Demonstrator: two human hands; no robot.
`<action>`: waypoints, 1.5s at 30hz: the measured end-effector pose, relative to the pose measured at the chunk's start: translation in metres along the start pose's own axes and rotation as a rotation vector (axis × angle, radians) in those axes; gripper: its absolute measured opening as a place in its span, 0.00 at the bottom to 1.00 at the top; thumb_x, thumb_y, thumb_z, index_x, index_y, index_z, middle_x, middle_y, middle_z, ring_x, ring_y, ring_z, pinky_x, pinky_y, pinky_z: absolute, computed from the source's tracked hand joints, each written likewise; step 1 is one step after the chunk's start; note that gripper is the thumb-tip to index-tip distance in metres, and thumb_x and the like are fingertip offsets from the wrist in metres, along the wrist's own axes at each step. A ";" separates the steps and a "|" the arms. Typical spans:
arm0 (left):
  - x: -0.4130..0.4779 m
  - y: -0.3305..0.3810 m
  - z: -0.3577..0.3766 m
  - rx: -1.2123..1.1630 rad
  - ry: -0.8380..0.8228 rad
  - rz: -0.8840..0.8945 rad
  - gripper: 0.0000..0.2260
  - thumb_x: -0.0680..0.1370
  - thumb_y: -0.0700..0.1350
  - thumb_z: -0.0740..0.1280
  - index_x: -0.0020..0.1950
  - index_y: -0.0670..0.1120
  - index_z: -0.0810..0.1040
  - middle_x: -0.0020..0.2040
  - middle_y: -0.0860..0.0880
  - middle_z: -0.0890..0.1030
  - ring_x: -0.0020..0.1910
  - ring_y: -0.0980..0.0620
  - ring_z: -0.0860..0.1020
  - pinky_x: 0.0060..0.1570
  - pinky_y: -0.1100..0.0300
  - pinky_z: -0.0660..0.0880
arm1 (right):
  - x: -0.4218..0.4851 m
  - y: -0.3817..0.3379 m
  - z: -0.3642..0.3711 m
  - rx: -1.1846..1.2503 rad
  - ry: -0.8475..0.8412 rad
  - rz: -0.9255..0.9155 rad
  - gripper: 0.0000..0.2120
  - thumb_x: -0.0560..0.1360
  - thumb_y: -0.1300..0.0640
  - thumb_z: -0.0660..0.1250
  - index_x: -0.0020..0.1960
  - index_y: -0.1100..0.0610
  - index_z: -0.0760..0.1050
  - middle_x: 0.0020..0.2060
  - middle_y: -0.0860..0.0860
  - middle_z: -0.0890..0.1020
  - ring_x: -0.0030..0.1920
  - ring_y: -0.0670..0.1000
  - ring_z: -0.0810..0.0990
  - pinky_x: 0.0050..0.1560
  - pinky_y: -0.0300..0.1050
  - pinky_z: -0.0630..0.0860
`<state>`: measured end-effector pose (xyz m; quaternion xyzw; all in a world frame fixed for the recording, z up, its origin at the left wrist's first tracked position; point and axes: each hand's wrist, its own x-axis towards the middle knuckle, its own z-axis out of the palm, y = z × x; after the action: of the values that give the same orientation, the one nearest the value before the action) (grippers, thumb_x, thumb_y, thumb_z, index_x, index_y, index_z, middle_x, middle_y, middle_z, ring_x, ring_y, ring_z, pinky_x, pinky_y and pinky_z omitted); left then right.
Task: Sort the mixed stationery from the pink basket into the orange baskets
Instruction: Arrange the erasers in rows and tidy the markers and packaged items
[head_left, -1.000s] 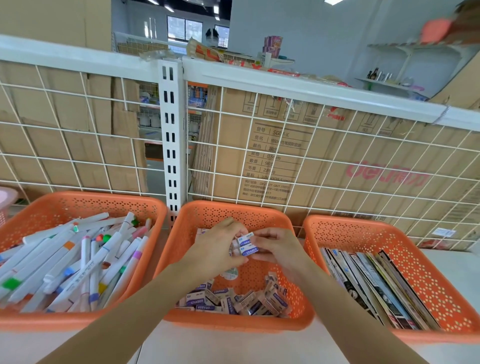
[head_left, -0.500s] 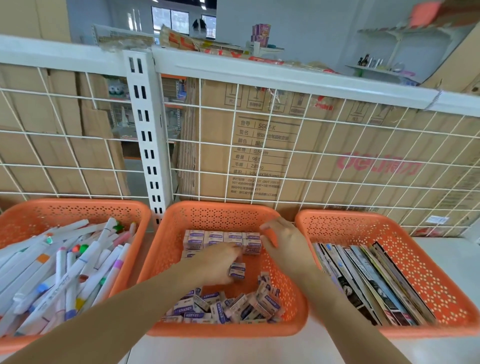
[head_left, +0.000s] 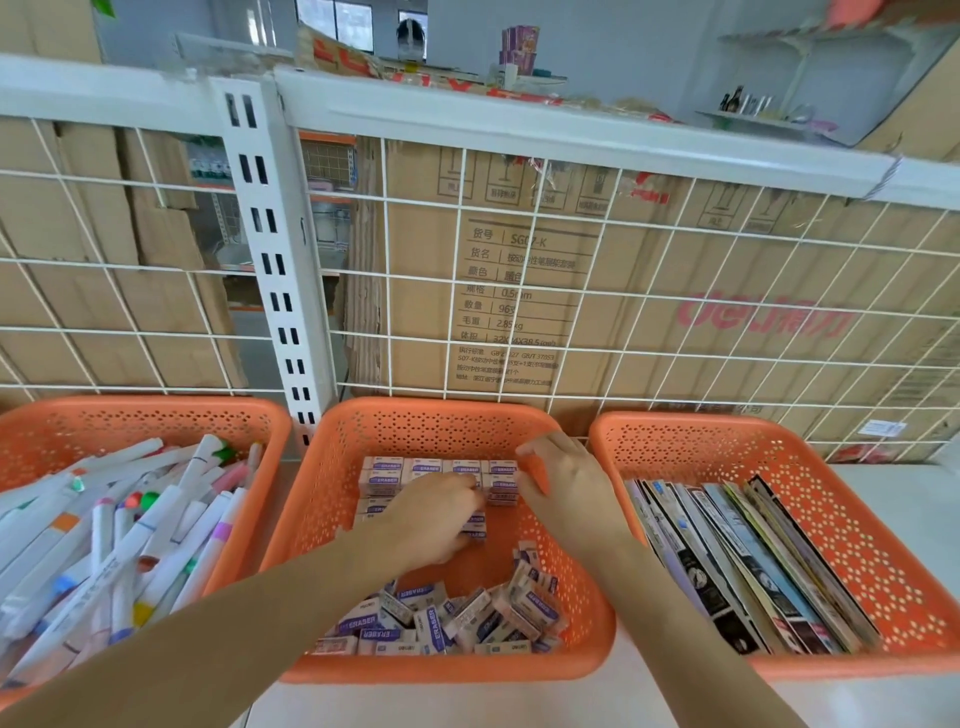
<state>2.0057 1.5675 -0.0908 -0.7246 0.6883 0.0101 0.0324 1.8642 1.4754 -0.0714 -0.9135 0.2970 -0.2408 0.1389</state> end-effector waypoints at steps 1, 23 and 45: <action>0.001 0.001 0.000 0.025 0.010 0.000 0.18 0.75 0.45 0.67 0.64 0.43 0.72 0.55 0.46 0.75 0.56 0.46 0.74 0.55 0.53 0.72 | 0.000 0.000 0.000 0.000 0.001 -0.001 0.10 0.75 0.57 0.65 0.56 0.57 0.77 0.55 0.51 0.79 0.56 0.52 0.75 0.56 0.48 0.73; 0.005 0.034 -0.014 -0.924 -0.263 -0.004 0.08 0.75 0.43 0.69 0.51 0.41 0.82 0.44 0.51 0.81 0.35 0.63 0.75 0.38 0.70 0.69 | -0.001 -0.002 -0.003 0.043 0.016 0.022 0.09 0.76 0.58 0.65 0.55 0.57 0.78 0.55 0.51 0.79 0.56 0.51 0.75 0.56 0.48 0.73; -0.043 -0.005 -0.025 -1.183 -0.132 -0.293 0.09 0.79 0.37 0.62 0.58 0.44 0.77 0.56 0.47 0.74 0.53 0.49 0.77 0.45 0.54 0.81 | 0.007 -0.032 -0.035 -0.200 -1.020 -0.182 0.13 0.73 0.65 0.66 0.57 0.59 0.80 0.54 0.53 0.81 0.53 0.52 0.76 0.53 0.45 0.72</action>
<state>2.0076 1.6092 -0.0634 -0.7045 0.4559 0.4309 -0.3319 1.8658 1.4921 -0.0264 -0.9455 0.1328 0.2527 0.1564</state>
